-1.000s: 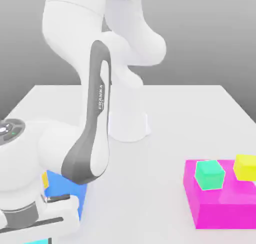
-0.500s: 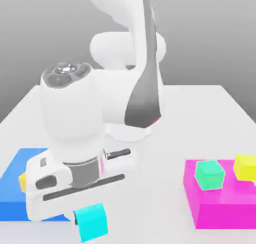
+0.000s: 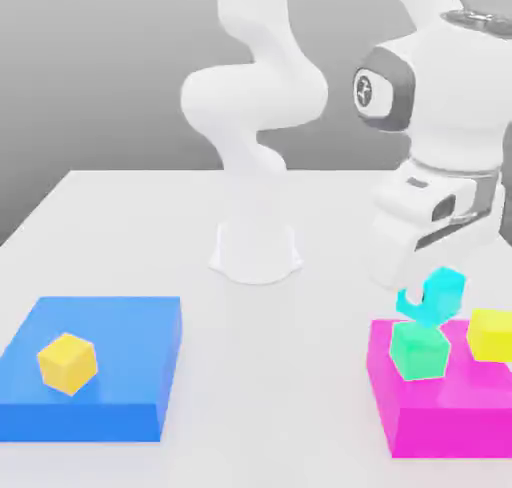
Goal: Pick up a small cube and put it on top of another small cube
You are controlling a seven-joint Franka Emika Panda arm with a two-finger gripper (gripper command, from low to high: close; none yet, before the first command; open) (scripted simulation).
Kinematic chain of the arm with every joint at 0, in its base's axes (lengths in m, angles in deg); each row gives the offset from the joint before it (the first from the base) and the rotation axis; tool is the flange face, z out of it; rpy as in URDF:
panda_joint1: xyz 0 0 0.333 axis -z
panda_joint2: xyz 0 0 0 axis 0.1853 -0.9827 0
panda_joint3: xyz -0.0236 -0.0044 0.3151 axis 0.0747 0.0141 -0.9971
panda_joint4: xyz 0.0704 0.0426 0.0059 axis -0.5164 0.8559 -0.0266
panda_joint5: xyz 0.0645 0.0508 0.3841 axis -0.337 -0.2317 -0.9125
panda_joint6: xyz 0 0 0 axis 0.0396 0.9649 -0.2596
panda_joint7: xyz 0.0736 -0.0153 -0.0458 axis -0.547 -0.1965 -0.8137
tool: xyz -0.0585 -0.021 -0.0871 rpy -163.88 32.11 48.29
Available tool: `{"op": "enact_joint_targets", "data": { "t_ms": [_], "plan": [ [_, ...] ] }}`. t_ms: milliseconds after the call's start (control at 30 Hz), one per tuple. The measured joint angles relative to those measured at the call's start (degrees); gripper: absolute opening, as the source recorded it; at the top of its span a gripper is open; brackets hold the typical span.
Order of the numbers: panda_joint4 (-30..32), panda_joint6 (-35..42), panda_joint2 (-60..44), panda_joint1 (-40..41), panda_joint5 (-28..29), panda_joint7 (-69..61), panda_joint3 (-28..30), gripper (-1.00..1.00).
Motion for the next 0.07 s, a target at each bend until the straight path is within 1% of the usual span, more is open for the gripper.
{"op": "enact_joint_targets", "data": {
  "t_ms": [67],
  "plan": [
    [0.0, 0.0, 0.0, 0.0, 0.0, 0.0, 0.0, 1.0]
  ]
}}
